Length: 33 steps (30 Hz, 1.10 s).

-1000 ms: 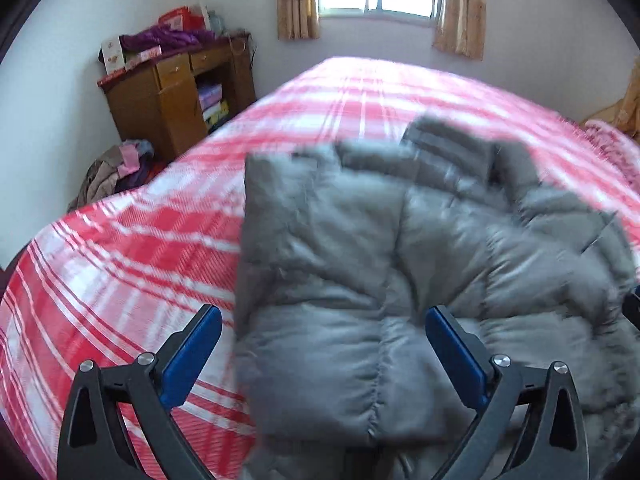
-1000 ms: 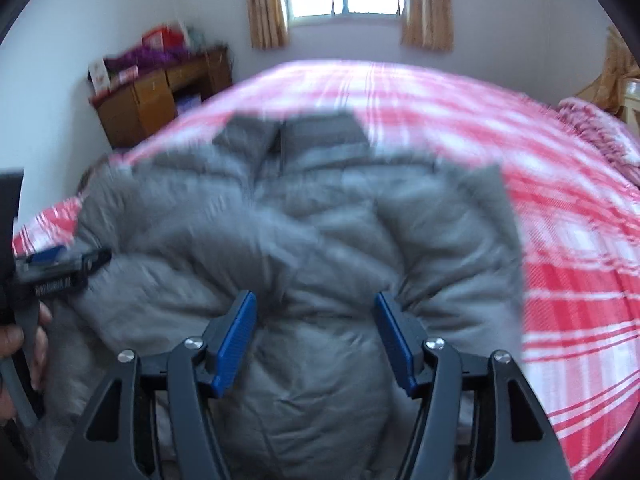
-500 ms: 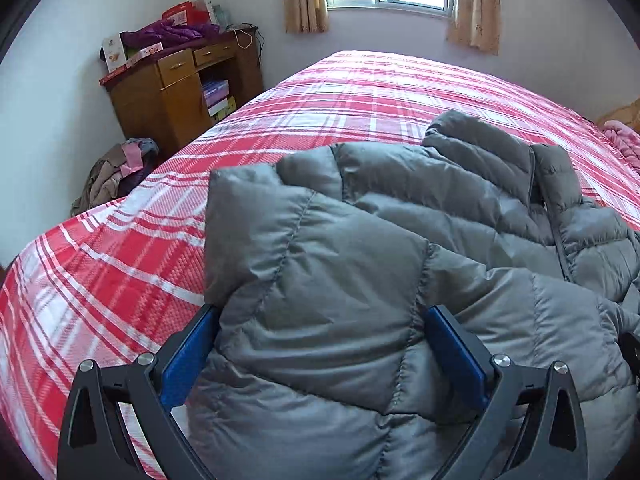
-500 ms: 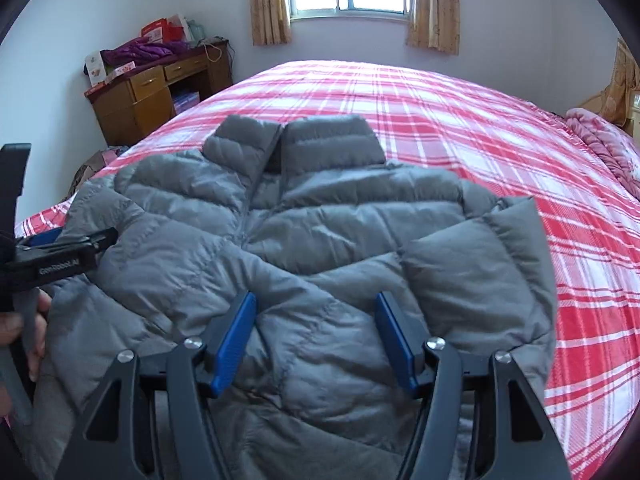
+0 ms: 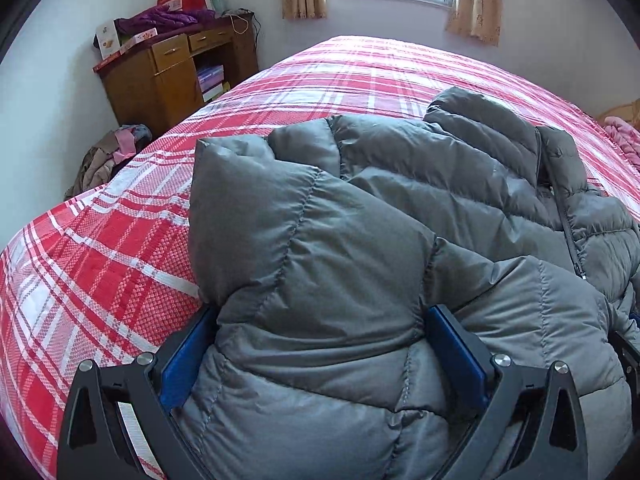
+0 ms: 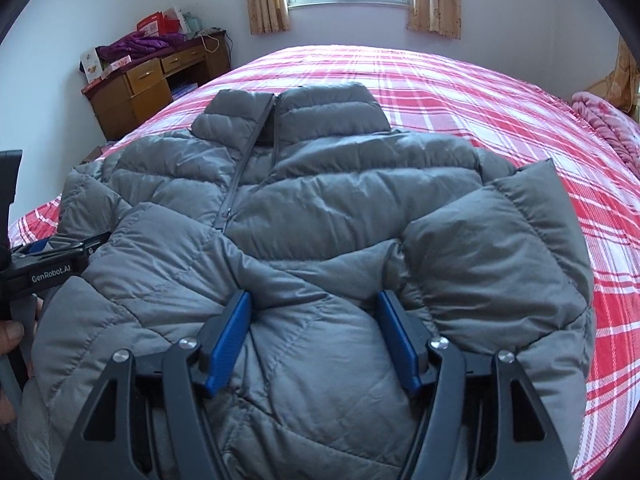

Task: Fold large clothes
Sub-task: 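Smooth the folded jacket flat with both grippers pressing down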

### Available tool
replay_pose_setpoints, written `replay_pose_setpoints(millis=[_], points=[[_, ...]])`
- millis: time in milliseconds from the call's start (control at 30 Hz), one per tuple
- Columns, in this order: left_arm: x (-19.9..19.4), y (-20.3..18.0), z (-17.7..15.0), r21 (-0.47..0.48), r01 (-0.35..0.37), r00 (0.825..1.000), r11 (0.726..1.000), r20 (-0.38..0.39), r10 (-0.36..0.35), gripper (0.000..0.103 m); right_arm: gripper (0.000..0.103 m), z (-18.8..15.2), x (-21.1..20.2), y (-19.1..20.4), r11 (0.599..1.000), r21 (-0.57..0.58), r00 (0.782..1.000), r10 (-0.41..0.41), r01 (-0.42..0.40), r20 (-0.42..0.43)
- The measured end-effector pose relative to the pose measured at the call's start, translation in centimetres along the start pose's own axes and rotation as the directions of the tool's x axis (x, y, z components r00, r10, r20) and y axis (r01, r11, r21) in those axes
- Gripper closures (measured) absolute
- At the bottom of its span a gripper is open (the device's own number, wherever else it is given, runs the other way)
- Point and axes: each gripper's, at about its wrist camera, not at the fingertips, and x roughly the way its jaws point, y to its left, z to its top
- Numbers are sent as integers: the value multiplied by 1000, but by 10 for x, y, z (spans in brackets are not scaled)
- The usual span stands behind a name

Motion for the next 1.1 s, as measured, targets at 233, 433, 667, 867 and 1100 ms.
replay_pose_setpoints(millis=[233,433,667,867,1100], points=[[1,-2,0,8,-12,1000,1000,3,12,1,35,0,3,2,1000,-11,1000,-19,19,-10],[0,-4,-1,12,-18,1000,1000,6,18,1,33,0,4,3,1000,-13,1000,-18,17,-14],[0,-4,-2,11,-18,1000,1000,7,18,1,33,0,5,4,1000,-16,1000,-23,23,-9],[0,-5,-2,9,-14,1000,1000,6,14,1,33,0,6,5,999,-23,999,-34,34,-10],[1,-6,0,13,-17,1000,1000,0,17,1,32,0,6,7,998,-33,999,-46,45,-13]])
